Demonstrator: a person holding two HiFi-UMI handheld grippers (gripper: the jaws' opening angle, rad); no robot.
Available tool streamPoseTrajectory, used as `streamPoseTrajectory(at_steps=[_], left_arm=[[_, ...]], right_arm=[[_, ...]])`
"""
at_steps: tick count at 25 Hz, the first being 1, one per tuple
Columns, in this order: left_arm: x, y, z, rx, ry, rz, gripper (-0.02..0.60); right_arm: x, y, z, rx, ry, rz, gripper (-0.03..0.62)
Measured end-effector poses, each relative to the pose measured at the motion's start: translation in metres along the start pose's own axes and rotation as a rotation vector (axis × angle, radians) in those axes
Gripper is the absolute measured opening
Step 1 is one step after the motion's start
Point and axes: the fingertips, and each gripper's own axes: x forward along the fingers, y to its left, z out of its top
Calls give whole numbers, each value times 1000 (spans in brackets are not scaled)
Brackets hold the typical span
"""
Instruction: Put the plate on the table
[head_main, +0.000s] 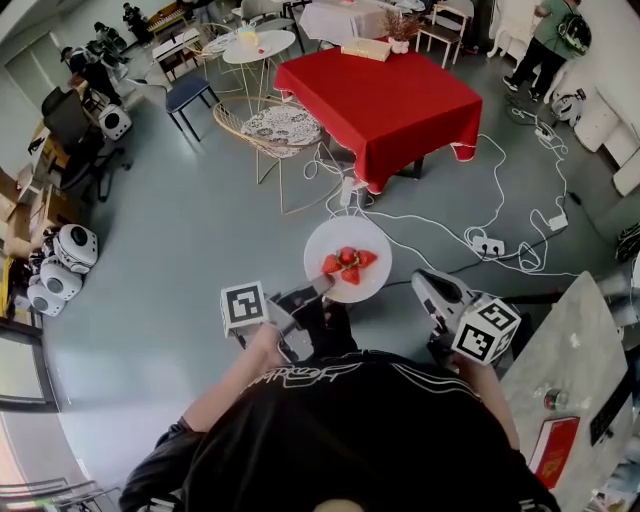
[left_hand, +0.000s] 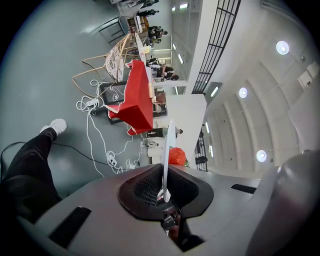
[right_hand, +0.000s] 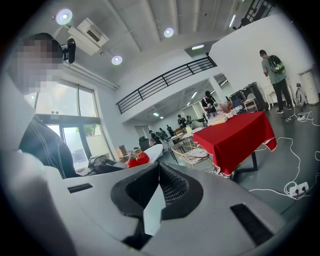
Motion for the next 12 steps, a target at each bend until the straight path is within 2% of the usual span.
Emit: streamPoseTrajectory(at_steps=[5, 12], left_arm=[[10, 20, 27, -33, -12, 17, 24], [46, 37, 93, -66, -17, 33, 25]], right_arm=[[35, -18, -12, 29, 57, 22, 8], [89, -69, 11, 51, 68, 6, 7]])
